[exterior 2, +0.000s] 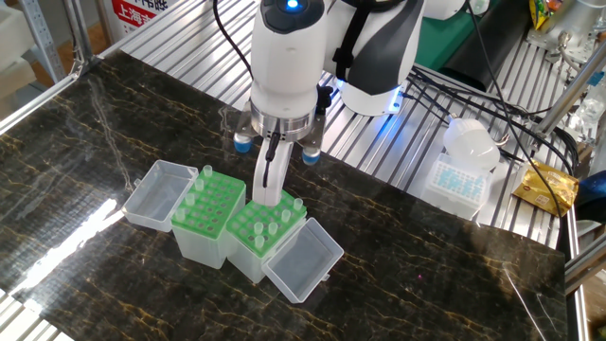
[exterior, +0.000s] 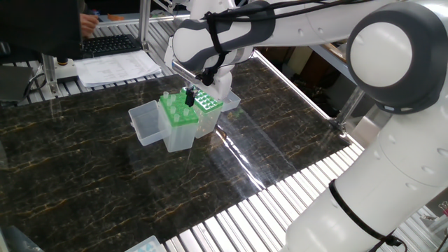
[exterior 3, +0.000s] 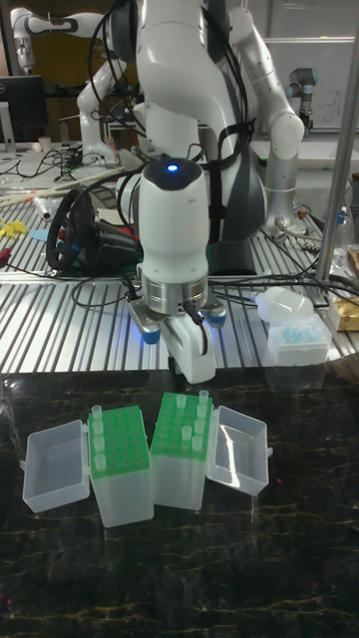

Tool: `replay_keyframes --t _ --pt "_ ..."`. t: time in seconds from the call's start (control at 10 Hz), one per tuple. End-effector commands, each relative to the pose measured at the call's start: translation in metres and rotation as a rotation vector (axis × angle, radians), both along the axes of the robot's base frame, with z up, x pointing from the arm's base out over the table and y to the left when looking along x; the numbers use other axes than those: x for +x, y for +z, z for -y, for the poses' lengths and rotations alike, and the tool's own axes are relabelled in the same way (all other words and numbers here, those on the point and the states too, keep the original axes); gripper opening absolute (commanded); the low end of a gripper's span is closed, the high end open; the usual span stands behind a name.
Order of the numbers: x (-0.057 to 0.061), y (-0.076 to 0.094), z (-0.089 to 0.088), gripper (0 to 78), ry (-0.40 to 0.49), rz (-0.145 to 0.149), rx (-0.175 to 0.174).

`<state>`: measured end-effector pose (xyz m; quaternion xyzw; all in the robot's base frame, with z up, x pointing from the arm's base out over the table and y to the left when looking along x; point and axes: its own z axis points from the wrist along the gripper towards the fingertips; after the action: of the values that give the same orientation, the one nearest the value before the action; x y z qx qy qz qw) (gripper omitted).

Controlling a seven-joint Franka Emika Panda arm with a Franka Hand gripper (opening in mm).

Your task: Transfer all large pipette tips from one holder to another

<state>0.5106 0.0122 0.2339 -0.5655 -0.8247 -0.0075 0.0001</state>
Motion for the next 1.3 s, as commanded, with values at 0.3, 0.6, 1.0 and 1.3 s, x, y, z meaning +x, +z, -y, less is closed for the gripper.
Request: replay_keyframes --t 0.3,0.6,1.0,1.3 --pt "-0.006 -0.0148 -0.0008 1.9 -0.098 0.036 -0.002" --pt "-0.0063 -0.0145 -0.0011 77.5 -0.103 0.035 -0.005" --pt "-0.0063 -0.0145 -0.0011 77.5 -0.103 0.035 -0.005" --pt "-0.0063 -0.0145 -0.0011 77.5 -0.103 0.035 -0.005"
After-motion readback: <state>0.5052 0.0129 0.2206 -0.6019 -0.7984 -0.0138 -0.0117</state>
